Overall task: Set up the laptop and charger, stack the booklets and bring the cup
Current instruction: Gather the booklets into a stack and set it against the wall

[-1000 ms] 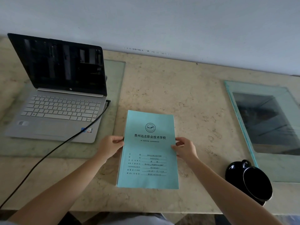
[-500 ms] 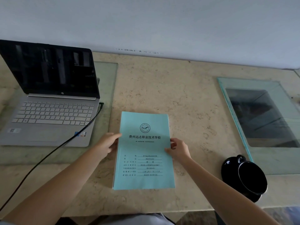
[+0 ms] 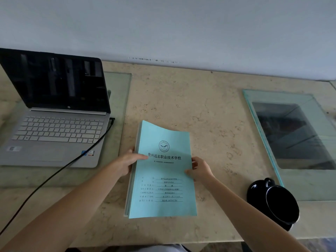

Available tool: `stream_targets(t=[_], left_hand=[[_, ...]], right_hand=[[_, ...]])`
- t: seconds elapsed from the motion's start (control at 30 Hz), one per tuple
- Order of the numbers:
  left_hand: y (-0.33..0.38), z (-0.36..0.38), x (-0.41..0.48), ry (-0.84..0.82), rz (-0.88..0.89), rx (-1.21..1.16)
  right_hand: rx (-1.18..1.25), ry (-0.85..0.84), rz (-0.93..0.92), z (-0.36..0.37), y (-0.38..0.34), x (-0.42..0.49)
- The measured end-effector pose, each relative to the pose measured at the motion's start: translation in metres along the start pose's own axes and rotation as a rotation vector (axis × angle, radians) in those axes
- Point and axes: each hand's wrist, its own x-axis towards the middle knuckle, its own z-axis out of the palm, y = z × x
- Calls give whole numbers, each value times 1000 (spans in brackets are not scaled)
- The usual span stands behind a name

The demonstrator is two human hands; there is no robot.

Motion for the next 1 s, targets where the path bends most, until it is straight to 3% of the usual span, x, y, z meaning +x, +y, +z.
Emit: stream_targets(t=[0.1, 0.3, 0.43, 0.53, 0.67, 0.83, 1.0], left_hand=[[5, -6, -5, -49, 63, -45], [18, -16, -29, -496, 211, -98], [41, -25, -45, -608, 327, -71], [58, -34, -51, -566, 402, -72], [71, -37, -48, -361, 476, -99], [88, -38, -43, -155, 553, -52], [93, -38, -36, -74, 535, -117]], right_hand=[[187, -83, 109, -5, -7, 0], [303, -357, 124, -29, -25, -2], [222, -341, -103, -60, -46, -13], [76, -166, -301, -75, -71, -21], [-63, 63, -525, -80, -106, -20], [-127, 202, -544, -73, -123, -12], [-86, 236, -523, -61, -125, -6]])
